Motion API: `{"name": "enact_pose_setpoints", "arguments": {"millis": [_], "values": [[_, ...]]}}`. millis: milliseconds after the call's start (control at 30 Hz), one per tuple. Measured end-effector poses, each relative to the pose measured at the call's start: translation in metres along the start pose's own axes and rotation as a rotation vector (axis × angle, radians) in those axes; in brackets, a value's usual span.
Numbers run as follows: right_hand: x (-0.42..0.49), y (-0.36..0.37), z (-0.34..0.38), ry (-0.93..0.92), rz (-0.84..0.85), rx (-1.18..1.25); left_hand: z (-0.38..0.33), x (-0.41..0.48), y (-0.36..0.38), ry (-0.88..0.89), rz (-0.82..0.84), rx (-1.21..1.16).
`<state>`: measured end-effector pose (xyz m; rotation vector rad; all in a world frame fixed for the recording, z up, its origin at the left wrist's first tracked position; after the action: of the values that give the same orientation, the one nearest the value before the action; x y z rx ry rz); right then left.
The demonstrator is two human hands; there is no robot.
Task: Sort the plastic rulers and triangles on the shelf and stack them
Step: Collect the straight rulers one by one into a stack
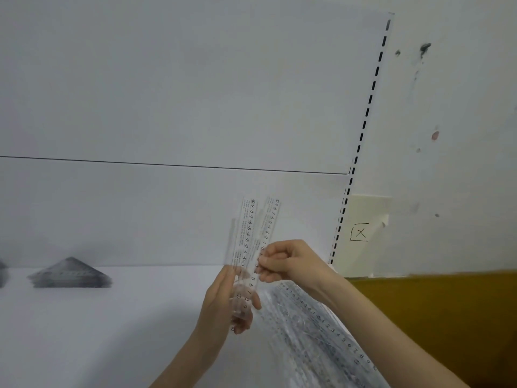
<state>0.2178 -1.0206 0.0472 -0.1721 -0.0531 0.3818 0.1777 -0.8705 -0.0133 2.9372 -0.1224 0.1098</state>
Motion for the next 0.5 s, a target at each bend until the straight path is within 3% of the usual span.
{"name": "enact_pose_setpoints", "arguments": {"millis": [200,500], "values": [[0.003,0.003,0.007,-0.005,-0.014,-0.095,-0.002,0.001,0.002,-0.026,0.017,-0.050],[-0.001,0.029,0.001,-0.140,-0.179,-0.496,0.004,0.002,0.003,-0.069,-0.013,-0.120]]}}
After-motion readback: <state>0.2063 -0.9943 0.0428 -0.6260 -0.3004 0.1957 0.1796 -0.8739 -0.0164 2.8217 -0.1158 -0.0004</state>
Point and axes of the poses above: each hand's wrist, its own x-axis towards the middle knuckle, its own y-axis out of the palm, z = x × y, the point moved 2 cm from there along x, towards the middle knuckle
